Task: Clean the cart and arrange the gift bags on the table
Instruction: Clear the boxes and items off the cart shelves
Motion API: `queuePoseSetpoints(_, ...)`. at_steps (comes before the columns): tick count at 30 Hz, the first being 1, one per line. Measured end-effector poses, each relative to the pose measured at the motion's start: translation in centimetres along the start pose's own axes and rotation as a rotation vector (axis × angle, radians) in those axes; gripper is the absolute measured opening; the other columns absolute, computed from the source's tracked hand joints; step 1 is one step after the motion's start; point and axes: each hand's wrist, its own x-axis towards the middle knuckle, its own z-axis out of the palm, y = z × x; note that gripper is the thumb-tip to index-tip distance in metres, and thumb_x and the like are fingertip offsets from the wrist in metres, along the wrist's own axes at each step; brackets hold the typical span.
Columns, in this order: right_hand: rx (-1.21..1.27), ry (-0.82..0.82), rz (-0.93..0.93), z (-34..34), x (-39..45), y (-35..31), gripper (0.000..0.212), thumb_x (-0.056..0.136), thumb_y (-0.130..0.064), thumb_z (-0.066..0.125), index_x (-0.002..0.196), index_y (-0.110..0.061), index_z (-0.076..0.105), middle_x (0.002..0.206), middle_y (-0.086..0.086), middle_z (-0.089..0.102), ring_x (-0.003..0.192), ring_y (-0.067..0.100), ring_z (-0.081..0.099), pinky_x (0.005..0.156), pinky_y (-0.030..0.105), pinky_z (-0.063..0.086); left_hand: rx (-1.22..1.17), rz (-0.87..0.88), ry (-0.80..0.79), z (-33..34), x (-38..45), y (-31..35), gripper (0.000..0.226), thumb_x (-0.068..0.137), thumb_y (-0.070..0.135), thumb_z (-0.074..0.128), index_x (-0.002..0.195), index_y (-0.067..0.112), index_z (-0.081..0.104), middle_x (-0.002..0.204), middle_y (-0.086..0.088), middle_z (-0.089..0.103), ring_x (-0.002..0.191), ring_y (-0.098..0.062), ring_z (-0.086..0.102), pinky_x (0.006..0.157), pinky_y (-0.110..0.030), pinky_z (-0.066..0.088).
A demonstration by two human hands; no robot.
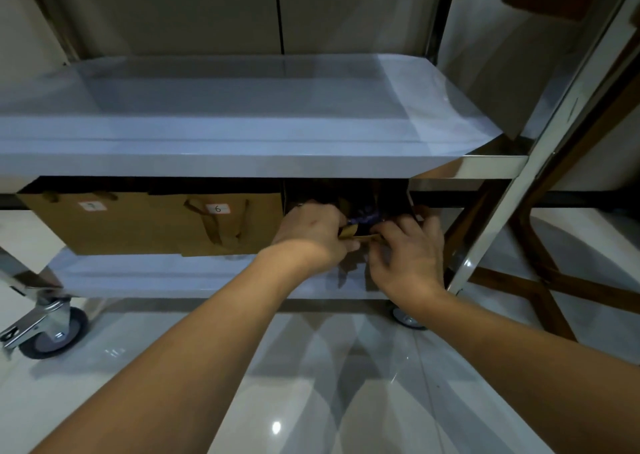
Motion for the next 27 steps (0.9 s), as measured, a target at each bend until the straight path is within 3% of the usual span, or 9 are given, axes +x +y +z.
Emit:
queuePoseSetpoints(2,0.011,0.017,-0.030,0.2,-0.3,0.6,0.015,0.083,-0.026,0.072,0.096,-0.020,0.073,0.096,0.003,0.065,0.101,0.033,0.041,0.083,0.042,0.042,-0.026,0.028,-0.016,-0.5,-0.2,-0.3,0.032,0.086,0.056,0.071,0.098,0.027,0.066,0.092,0.008,0.063,0.089,-0.016,0.060,0.073,-0.028,0.046)
queuePoseSetpoints(4,0.026,0.023,-0.045,0.3,-0.4,0.9,0.015,0.082,-0.025,0.072,0.096,-0.020,0.074,0.093,0.000,0.066,0.100,0.032,0.044,0.083,0.042,0.043,-0.038,0.052,-0.062,-0.7,-0.1,-0.3,0.044,0.083,0.054,0.076,0.118,0.031,0.062,0.104,0.009,0.063,0.097,-0.016,0.059,0.077,-0.028,0.047)
queuePoseSetpoints(7,0.039,0.035,-0.064,0.4,-0.4,1.1,0.015,0.082,-0.025,0.072,0.095,-0.019,0.074,0.091,-0.002,0.066,0.100,0.032,0.045,0.083,0.041,0.044,-0.032,0.076,-0.124,-0.6,0.6,0.0,0.087,0.082,0.049,0.079,0.153,0.038,0.030,0.130,0.003,0.060,0.118,-0.022,0.057,0.090,-0.033,0.050)
queuePoseSetpoints(10,0.075,0.074,-0.106,0.6,-0.6,1.5,0.015,0.078,-0.021,0.074,0.092,-0.015,0.075,0.088,-0.001,0.067,0.100,0.035,0.050,0.085,0.045,0.046,-0.036,0.058,-0.196,-0.1,1.4,0.3,0.110,0.078,0.051,0.081,0.159,0.042,0.006,0.147,0.001,0.050,0.132,-0.025,0.048,0.098,-0.035,0.048)
queuePoseSetpoints(15,0.096,0.002,-0.214,0.9,-1.3,3.0,0.023,0.079,-0.024,0.061,0.094,-0.014,0.075,0.092,0.000,0.068,0.105,0.038,0.058,0.095,0.051,0.042,-0.090,-0.025,-0.337,1.7,1.9,0.7,0.097,0.066,0.045,0.090,0.147,0.031,0.040,0.133,0.002,0.059,0.117,-0.021,0.057,0.097,-0.038,0.052)
queuePoseSetpoints(17,0.077,0.002,-0.226,0.7,-1.6,3.3,0.022,0.076,-0.023,0.064,0.092,-0.014,0.075,0.091,0.000,0.069,0.106,0.036,0.056,0.092,0.047,0.044,-0.096,-0.023,-0.379,2.1,1.9,0.9,0.098,0.063,0.042,0.092,0.145,0.031,0.041,0.134,0.002,0.057,0.118,-0.022,0.056,0.100,-0.041,0.051)
queuePoseSetpoints(19,0.074,0.037,-0.232,0.5,-1.7,3.3,0.020,0.072,-0.020,0.066,0.089,-0.013,0.074,0.089,0.001,0.069,0.105,0.035,0.054,0.087,0.042,0.044,-0.110,-0.025,-0.347,1.9,1.9,1.1,0.092,0.062,0.040,0.093,0.139,0.031,0.044,0.129,0.003,0.059,0.114,-0.021,0.058,0.097,-0.040,0.053)
queuePoseSetpoints(23,0.096,0.081,-0.217,0.8,-1.3,3.1,0.015,0.074,-0.015,0.069,0.089,-0.013,0.073,0.087,0.000,0.067,0.099,0.032,0.051,0.081,0.040,0.045,-0.052,-0.038,-0.250,1.3,1.8,1.6,0.045,0.075,0.039,0.086,0.110,0.023,0.063,0.102,0.002,0.066,0.092,-0.016,0.063,0.086,-0.038,0.057)
queuePoseSetpoints(27,0.074,0.074,-0.192,1.0,-0.9,2.8,0.016,0.074,-0.017,0.072,0.089,-0.014,0.073,0.087,-0.001,0.065,0.098,0.030,0.049,0.079,0.041,0.047,0.038,-0.043,-0.218,1.1,1.3,2.0,0.050,0.076,0.040,0.086,0.116,0.018,0.063,0.104,0.000,0.065,0.095,-0.018,0.063,0.086,-0.036,0.058)
